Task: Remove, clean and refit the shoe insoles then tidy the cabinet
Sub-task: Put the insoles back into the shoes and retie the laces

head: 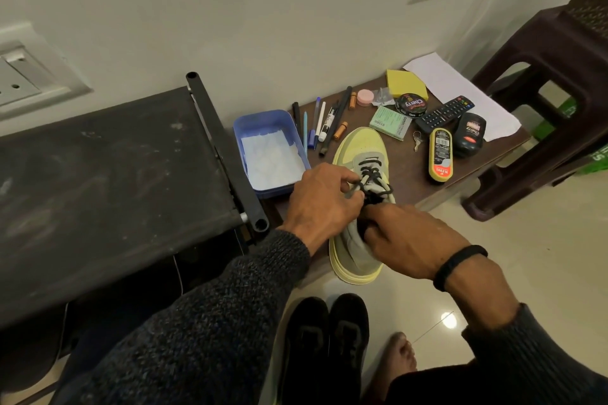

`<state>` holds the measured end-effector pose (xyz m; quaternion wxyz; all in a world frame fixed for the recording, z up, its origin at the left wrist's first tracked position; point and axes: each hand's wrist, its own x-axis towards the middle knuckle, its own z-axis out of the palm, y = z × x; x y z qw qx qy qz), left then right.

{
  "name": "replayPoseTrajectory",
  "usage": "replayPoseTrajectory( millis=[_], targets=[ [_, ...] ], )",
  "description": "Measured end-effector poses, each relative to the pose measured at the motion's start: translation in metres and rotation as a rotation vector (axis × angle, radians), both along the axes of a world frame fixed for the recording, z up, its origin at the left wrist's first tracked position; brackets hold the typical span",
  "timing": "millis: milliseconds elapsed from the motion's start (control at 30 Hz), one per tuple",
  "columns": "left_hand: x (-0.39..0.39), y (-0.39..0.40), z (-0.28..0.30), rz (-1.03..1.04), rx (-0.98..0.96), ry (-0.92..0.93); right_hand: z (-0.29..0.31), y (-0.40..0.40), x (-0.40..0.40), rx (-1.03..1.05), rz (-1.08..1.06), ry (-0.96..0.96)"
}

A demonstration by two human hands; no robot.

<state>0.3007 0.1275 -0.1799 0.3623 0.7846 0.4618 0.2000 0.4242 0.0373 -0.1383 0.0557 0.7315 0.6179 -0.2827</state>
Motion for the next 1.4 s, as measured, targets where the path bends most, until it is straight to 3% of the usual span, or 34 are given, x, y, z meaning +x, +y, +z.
replayPoseTrajectory(
  millis=[267,500,700,867,967,1100,1267,1400],
  targets=[
    [-0.001,0.000,-0.002,-0.008,0.013,-0.001,-0.008,0.006,0.010,-0.144,0.038,0.104],
    [0.000,0.001,-0.005,-0.017,0.031,0.004,-0.021,0.003,0.006,0.001,-0.005,0.160],
    [-0.006,-0.006,0.000,-0.016,0.066,-0.027,0.008,-0.011,0.006,0.072,-0.004,0.104],
    [-0.015,-0.030,0.012,-0.058,0.240,-0.014,0.016,-0.038,-0.006,0.120,0.033,-0.047],
    [-0.022,-0.044,0.028,-0.182,0.234,0.082,0.008,-0.047,-0.017,0.165,-0.043,-0.159],
    [-0.036,-0.070,0.038,-0.394,0.109,0.400,0.015,-0.057,-0.022,0.174,-0.035,-0.188],
    [-0.062,-0.108,0.069,-0.380,0.212,0.378,0.057,-0.100,-0.039,0.277,-0.003,-0.189],
    [-0.094,-0.143,0.109,-0.427,0.179,0.367,0.092,-0.141,-0.062,0.259,0.114,-0.127]
  ],
)
